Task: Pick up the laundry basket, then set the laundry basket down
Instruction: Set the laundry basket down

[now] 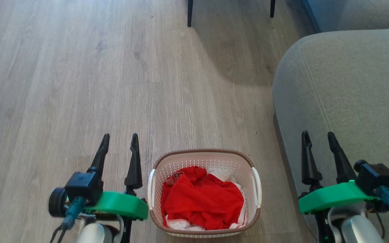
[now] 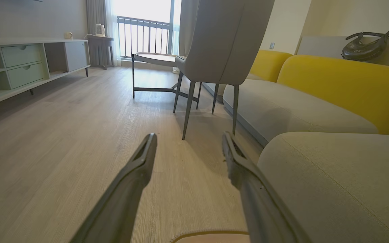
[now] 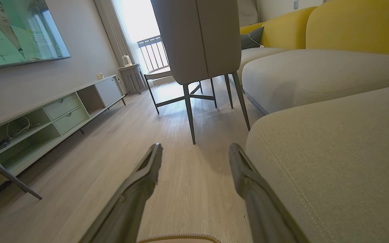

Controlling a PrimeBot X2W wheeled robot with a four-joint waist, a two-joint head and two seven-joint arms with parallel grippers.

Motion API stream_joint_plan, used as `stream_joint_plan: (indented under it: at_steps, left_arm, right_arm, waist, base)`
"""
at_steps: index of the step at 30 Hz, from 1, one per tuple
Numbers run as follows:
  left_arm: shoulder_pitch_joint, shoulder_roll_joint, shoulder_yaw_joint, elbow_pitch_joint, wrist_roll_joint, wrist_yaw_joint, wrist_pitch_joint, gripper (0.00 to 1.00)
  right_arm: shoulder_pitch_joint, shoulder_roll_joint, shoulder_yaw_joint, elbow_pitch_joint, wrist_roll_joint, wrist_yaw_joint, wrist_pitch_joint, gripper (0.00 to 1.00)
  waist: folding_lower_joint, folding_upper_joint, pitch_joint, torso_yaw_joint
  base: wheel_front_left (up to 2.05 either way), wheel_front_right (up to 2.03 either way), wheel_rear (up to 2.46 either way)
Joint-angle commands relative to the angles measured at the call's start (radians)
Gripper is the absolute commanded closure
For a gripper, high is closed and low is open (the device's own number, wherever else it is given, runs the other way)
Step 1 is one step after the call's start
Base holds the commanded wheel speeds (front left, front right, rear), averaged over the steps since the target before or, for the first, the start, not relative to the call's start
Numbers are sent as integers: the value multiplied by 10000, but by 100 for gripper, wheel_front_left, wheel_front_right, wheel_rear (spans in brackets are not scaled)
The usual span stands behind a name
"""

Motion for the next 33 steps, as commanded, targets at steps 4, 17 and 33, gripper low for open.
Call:
stream_joint_plan:
  at_steps: [4,17,33]
  left_arm:
    - [-278,-58,317,-365,-37,-29,-62,0]
    - [-293,-58,312,-409,-252,-48,-63,0]
    - [-270,-58,344,-303,-515,2,-63,0]
  right_arm:
    - [-360,-2,251,-260,69,69,-120,0]
    - [-397,-1,293,-310,-20,69,-120,0]
    - [-409,-1,337,-357,-238,69,-120,0]
  waist:
    - [0,0,22,-11]
    - [0,0,53,7]
    - [0,0,29,31]
  base:
    - [0,0,0]
    - [0,0,0]
    - [0,0,0]
